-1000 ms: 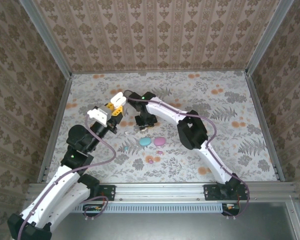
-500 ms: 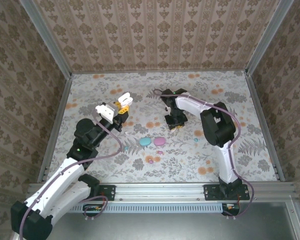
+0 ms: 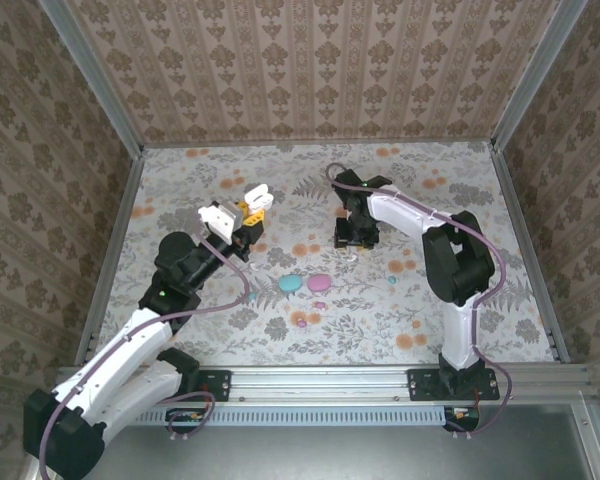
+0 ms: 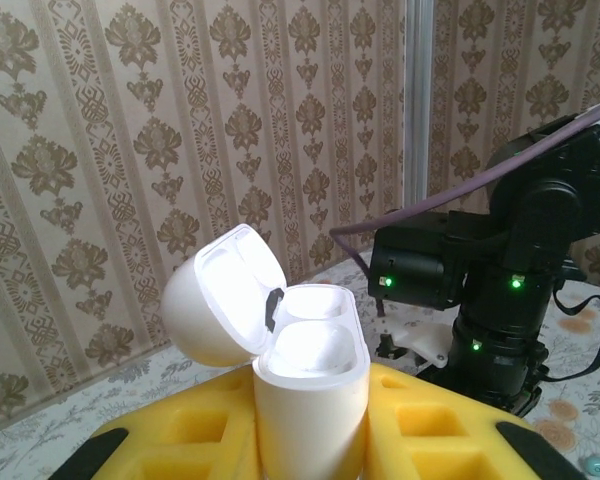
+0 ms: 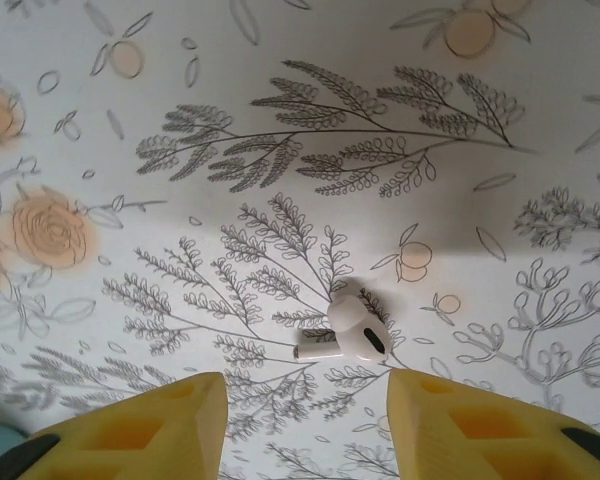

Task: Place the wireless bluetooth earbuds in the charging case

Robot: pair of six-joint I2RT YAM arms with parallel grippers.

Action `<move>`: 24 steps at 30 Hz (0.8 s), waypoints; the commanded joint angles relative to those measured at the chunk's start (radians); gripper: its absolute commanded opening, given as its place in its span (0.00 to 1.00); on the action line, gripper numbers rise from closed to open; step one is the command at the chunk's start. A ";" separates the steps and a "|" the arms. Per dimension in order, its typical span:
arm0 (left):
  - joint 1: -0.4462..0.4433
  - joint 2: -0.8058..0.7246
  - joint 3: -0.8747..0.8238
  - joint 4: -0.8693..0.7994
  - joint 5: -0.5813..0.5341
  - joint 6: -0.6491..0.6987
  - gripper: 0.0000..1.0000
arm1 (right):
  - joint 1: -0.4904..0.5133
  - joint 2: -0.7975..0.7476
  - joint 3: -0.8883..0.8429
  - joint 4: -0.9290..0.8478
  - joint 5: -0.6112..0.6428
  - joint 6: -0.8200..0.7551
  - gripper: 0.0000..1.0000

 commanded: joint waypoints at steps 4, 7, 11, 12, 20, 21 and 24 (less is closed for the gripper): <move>-0.009 0.001 0.035 0.048 0.012 -0.013 0.26 | 0.006 0.014 -0.069 0.059 0.022 0.268 0.44; -0.009 0.005 0.037 0.046 0.014 -0.010 0.26 | 0.006 0.016 -0.070 0.043 0.053 0.271 0.45; -0.009 0.009 0.029 0.057 0.011 -0.013 0.26 | 0.005 0.029 -0.069 0.064 0.018 0.266 0.44; -0.008 0.011 0.029 0.059 0.011 -0.013 0.26 | 0.005 0.037 -0.060 0.059 0.015 0.262 0.44; -0.009 0.015 0.030 0.060 0.009 -0.012 0.26 | 0.009 0.087 -0.016 0.031 0.037 0.241 0.42; -0.009 0.016 0.030 0.060 0.010 -0.012 0.26 | 0.011 0.091 -0.014 0.031 0.038 0.234 0.41; -0.009 0.026 0.032 0.064 0.016 -0.014 0.26 | 0.016 0.108 0.016 -0.001 0.053 0.208 0.40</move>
